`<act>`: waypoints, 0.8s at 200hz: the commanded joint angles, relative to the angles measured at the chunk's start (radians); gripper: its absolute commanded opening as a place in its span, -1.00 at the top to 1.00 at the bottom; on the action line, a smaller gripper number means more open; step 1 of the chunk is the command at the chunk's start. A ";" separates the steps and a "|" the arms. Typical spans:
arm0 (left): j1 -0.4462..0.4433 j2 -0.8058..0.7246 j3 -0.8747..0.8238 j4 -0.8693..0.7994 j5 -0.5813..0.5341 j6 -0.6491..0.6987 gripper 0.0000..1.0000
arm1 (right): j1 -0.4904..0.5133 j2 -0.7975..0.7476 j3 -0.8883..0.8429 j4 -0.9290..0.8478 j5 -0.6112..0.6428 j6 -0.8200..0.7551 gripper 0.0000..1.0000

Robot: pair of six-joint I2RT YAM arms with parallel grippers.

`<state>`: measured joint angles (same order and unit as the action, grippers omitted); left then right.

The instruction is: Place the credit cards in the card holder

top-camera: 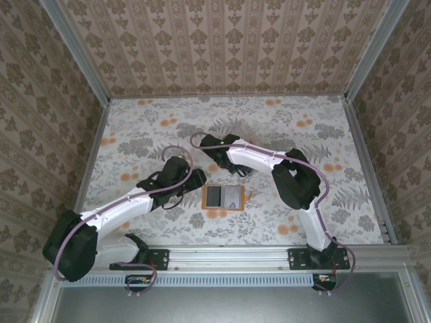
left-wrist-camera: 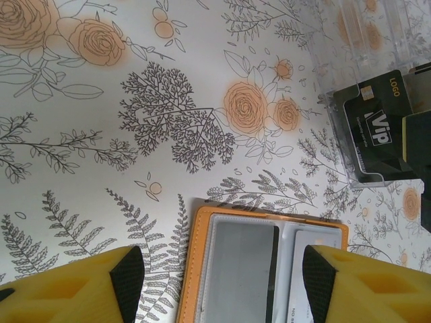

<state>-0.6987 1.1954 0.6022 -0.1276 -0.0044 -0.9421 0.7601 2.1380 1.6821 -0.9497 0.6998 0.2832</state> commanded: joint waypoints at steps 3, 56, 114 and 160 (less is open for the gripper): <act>0.006 -0.006 -0.010 -0.001 -0.002 -0.011 -0.32 | 0.003 -0.048 -0.004 -0.024 0.020 -0.002 0.86; 0.007 -0.004 -0.008 -0.003 0.001 -0.011 -0.32 | 0.002 -0.059 -0.009 -0.030 0.021 0.003 0.88; 0.007 0.004 -0.005 -0.002 0.005 -0.012 -0.32 | 0.001 -0.083 -0.013 -0.038 0.001 0.011 0.90; 0.008 0.012 0.000 0.000 0.010 -0.010 -0.32 | -0.010 -0.098 -0.005 -0.042 -0.130 0.010 0.94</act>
<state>-0.6987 1.1976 0.6022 -0.1272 -0.0013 -0.9424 0.7589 2.0781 1.6756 -0.9512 0.6514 0.2874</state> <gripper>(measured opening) 0.662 0.064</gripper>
